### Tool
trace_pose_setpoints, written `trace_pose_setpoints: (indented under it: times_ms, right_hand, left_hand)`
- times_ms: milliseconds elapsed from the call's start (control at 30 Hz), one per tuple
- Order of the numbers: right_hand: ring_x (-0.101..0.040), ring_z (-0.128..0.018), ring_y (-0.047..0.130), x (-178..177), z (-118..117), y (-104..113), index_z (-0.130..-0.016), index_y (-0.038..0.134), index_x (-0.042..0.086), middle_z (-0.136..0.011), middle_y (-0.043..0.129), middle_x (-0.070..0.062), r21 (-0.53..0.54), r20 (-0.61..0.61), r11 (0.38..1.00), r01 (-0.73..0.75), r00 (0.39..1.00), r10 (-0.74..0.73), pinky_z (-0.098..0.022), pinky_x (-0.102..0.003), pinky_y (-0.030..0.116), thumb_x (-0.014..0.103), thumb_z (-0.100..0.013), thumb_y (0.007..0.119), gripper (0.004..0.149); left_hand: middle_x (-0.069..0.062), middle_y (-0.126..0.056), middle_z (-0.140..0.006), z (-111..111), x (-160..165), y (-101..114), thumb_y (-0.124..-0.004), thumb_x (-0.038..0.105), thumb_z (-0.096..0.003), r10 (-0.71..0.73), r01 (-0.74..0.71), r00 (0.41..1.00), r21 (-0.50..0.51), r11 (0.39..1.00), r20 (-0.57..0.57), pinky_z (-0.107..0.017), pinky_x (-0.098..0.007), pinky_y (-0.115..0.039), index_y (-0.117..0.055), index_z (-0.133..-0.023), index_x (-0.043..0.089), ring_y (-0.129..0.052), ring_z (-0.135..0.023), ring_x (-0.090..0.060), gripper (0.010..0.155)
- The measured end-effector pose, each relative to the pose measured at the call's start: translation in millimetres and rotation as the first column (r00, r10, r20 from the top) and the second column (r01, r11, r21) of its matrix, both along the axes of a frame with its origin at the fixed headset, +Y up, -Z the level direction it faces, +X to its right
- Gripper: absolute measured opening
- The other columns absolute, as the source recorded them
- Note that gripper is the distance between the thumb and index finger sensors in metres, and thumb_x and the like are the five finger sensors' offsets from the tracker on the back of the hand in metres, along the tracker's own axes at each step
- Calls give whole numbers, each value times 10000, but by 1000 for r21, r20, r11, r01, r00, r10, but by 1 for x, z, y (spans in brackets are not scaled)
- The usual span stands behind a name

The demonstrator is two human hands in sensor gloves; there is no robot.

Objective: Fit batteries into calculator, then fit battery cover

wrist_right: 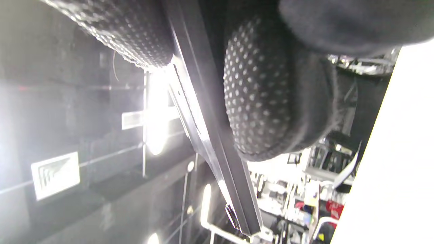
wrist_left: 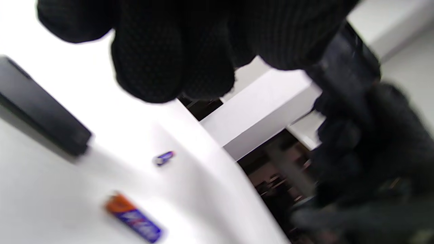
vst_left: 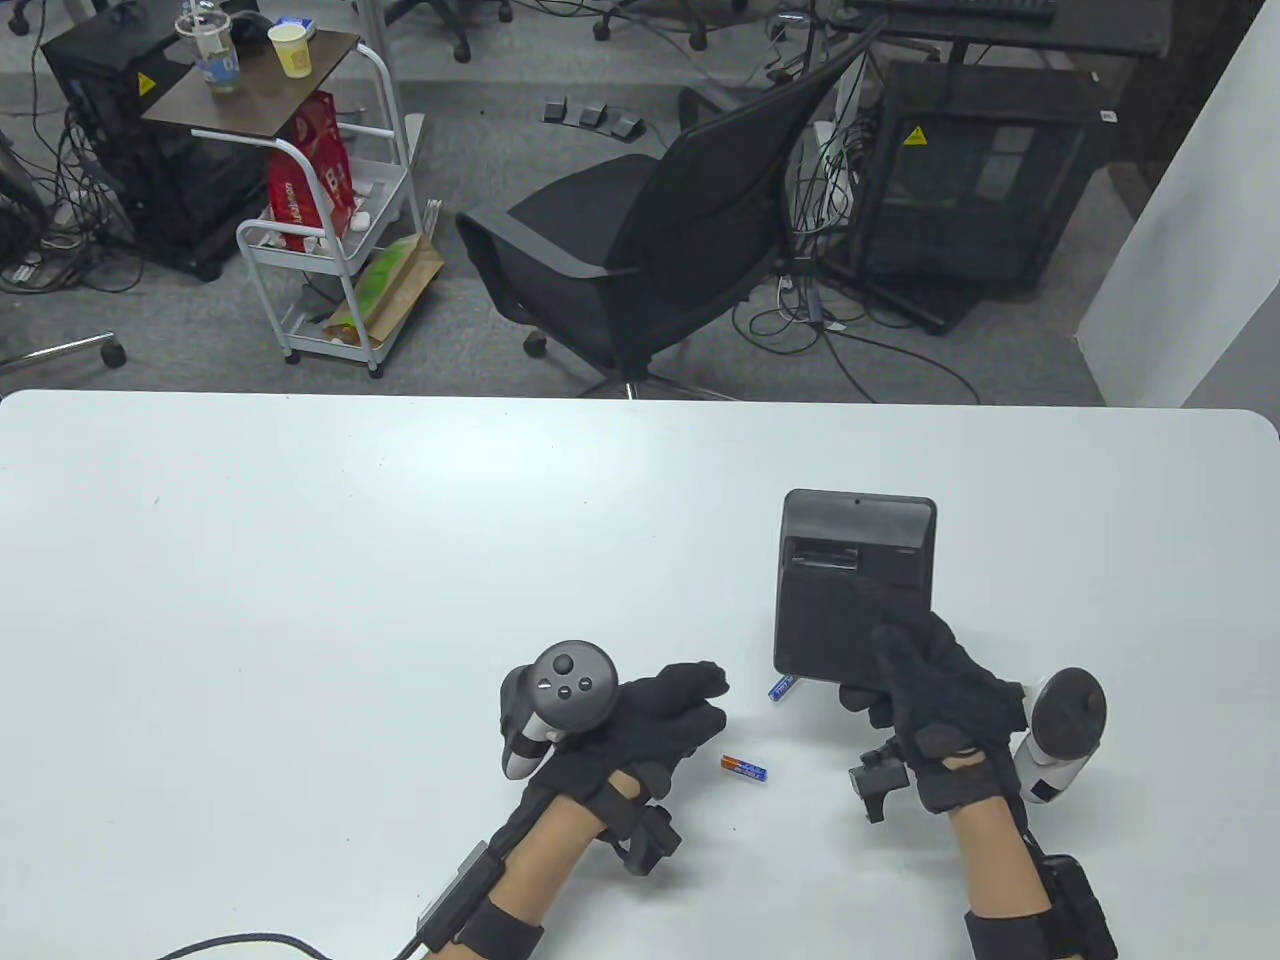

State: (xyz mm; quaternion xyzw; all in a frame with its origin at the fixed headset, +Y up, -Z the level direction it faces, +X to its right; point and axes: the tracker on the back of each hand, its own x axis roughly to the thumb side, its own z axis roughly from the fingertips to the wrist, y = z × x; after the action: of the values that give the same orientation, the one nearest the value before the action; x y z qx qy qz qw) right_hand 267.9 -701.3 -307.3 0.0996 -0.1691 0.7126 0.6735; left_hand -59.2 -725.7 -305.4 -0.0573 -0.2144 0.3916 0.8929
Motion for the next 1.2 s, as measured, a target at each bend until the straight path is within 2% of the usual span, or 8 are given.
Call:
trace_pose_setpoints:
  times_ms: [67, 200, 433, 500, 800, 900, 1000, 1200]
  right_hand:
    - [-341, -220, 1063, 7, -1, -1, -841, 752, -10, -543, 1017, -211, -7, 29, 1000, 14, 999, -14, -59, -335, 885, 368, -477, 815, 528]
    - [-337, -211, 1063, 19, -3, -4, -836, 751, -20, -535, 1017, -211, -22, 67, 998, 62, 996, -60, -54, -334, 884, 367, -477, 814, 531]
    - [-336, -212, 1061, 34, -6, -9, -837, 744, -25, -534, 1014, -211, -47, 114, 995, 92, 990, -87, -55, -331, 881, 366, -480, 811, 534]
    - [-336, -213, 1060, 37, -6, -10, -837, 744, -24, -534, 1014, -211, -52, 120, 994, 98, 989, -91, -55, -330, 882, 366, -480, 811, 533]
    - [-336, -214, 1060, 41, -6, -11, -839, 742, -22, -537, 1012, -211, -54, 128, 994, 93, 988, -85, -58, -327, 881, 366, -480, 811, 533]
    - [-337, -214, 1060, 41, -7, -11, -840, 742, -25, -537, 1012, -213, -55, 126, 995, 86, 989, -78, -58, -328, 880, 365, -480, 812, 535]
    - [-336, -215, 1059, 41, -7, -10, -839, 742, -25, -538, 1012, -212, -57, 127, 994, 91, 988, -83, -57, -327, 880, 365, -480, 812, 535]
    - [-336, -214, 1059, 41, -7, -10, -840, 741, -25, -538, 1011, -213, -57, 125, 994, 95, 988, -87, -58, -327, 879, 365, -480, 811, 535]
  left_hand:
    - [3, -953, -761, 4, 10, 0, -885, 466, -388, -154, 152, 988, 64, 986, 19, -503, -479, -803, -784, -908, 251, -1018, -563, -219, 571]
    - [-6, -886, -847, 11, 32, -5, -921, 466, -366, -393, 384, 919, 162, 909, 28, -546, -496, -769, -793, -924, 279, -968, -659, -233, 602]
    - [9, -795, -942, 23, 65, -11, -954, 461, -348, -590, 564, 808, 303, 768, -10, -581, -509, -706, -839, -900, 304, -859, -786, -264, 585]
    - [26, -793, -946, 24, 72, -13, -963, 461, -344, -621, 594, 784, 312, 741, -18, -552, -481, -715, -839, -899, 311, -851, -778, -249, 589]
    - [6, -850, -886, 24, 88, -26, -992, 442, -336, -752, 720, 659, 319, 616, -36, -555, -494, -687, -905, -847, 281, -844, -718, -245, 542]
    - [6, -877, -856, 24, 89, -27, -992, 429, -337, -739, 710, 672, 318, 629, -39, -546, -494, -696, -932, -818, 269, -862, -693, -242, 511]
    - [7, -900, -828, 26, 91, -27, -992, 419, -337, -744, 711, 667, 342, 615, -49, -539, -490, -706, -954, -787, 269, -878, -674, -233, 476]
    - [12, -921, -805, 31, 97, -26, -1012, 442, -323, -773, 719, 632, 412, 559, -55, -542, -484, -706, -983, -751, 253, -877, -662, -231, 469]
